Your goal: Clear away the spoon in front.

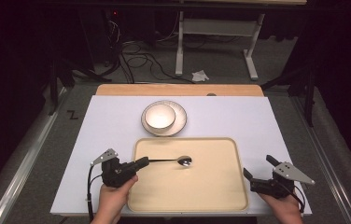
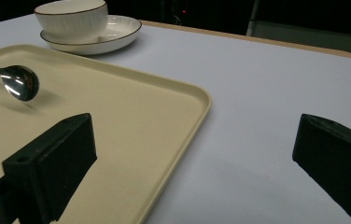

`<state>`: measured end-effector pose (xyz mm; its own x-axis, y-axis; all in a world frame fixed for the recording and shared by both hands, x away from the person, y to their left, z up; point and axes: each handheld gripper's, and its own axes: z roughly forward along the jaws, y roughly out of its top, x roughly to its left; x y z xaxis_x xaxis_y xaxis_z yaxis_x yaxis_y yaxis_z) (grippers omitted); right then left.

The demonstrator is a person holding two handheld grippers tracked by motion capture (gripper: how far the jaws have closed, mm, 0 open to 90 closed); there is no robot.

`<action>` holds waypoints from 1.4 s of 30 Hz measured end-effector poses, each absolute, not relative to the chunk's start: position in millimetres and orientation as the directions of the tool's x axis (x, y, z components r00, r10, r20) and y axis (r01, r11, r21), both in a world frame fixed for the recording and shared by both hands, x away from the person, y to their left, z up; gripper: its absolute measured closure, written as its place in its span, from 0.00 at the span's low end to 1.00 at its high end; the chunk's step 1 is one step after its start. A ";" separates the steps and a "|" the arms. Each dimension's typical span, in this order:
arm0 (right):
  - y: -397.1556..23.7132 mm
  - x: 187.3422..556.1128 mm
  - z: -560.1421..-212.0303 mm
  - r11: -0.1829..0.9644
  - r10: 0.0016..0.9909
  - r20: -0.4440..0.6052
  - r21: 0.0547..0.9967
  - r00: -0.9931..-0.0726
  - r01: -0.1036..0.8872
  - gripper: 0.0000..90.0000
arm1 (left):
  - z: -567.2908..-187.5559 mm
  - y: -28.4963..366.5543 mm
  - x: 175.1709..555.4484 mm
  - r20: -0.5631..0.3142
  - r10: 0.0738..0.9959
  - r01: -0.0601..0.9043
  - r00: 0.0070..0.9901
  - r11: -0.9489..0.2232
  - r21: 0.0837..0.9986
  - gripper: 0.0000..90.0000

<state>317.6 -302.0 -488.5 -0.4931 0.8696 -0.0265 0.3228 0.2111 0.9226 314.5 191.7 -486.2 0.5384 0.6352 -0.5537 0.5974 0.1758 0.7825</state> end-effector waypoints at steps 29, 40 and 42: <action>-303.7 318.9 -490.8 0.217 0.866 -0.024 0.918 -0.499 0.332 0.00 | -511.6 190.3 324.6 -0.594 0.639 0.684 0.489 0.141 0.716 0.92; -304.5 318.1 -490.2 0.207 0.869 -0.016 0.920 -0.495 0.334 0.00 | -511.4 188.1 323.8 -0.555 0.677 0.680 0.483 0.109 0.725 0.73; -304.6 318.5 -490.4 0.212 0.867 -0.021 0.920 -0.498 0.330 0.00 | -511.5 188.4 323.9 -0.555 0.677 0.679 0.484 0.110 0.726 0.72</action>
<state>318.5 -304.6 -490.4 -0.4980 0.8669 -0.0208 0.3300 0.2117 0.9199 323.9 188.4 -511.5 0.4835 0.6768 -0.5551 0.6793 0.1098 0.7256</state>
